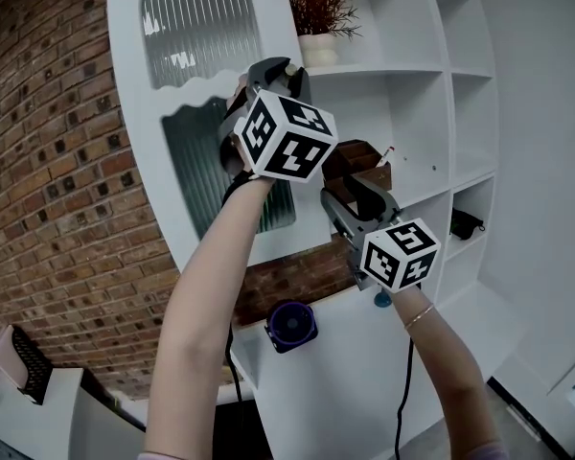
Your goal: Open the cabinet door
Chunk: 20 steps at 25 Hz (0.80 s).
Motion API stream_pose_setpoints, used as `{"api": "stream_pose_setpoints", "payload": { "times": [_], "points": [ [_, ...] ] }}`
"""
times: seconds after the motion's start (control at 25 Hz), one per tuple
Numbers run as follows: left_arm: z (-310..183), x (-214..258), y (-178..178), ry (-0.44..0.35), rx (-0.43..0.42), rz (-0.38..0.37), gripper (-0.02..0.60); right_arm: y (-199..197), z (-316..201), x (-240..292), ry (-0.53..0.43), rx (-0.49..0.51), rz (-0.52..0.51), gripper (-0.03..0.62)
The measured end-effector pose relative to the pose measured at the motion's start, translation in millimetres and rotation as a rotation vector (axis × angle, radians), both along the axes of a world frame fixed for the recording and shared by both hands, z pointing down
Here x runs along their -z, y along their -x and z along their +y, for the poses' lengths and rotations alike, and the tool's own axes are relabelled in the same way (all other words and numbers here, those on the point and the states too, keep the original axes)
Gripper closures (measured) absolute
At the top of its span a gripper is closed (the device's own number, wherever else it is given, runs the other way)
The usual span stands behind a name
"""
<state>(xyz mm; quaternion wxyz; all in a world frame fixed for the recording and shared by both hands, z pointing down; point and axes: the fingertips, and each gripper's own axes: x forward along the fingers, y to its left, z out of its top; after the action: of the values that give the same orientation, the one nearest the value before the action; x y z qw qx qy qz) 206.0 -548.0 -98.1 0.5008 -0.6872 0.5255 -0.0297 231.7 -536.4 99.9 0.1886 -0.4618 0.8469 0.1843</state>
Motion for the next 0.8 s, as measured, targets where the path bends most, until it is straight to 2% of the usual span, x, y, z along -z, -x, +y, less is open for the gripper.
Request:
{"api": "stream_pose_setpoints", "payload": {
  "times": [0.36,0.8],
  "points": [
    [25.5,-0.2,-0.3,-0.013,-0.053,0.009,0.502,1.5,10.7,-0.9,0.010,0.036,-0.006,0.388],
    [55.3,-1.3,0.8,-0.041,-0.090,0.010,0.506,16.4,23.0,-9.3,0.046,0.175,-0.015,0.358]
  ]
}}
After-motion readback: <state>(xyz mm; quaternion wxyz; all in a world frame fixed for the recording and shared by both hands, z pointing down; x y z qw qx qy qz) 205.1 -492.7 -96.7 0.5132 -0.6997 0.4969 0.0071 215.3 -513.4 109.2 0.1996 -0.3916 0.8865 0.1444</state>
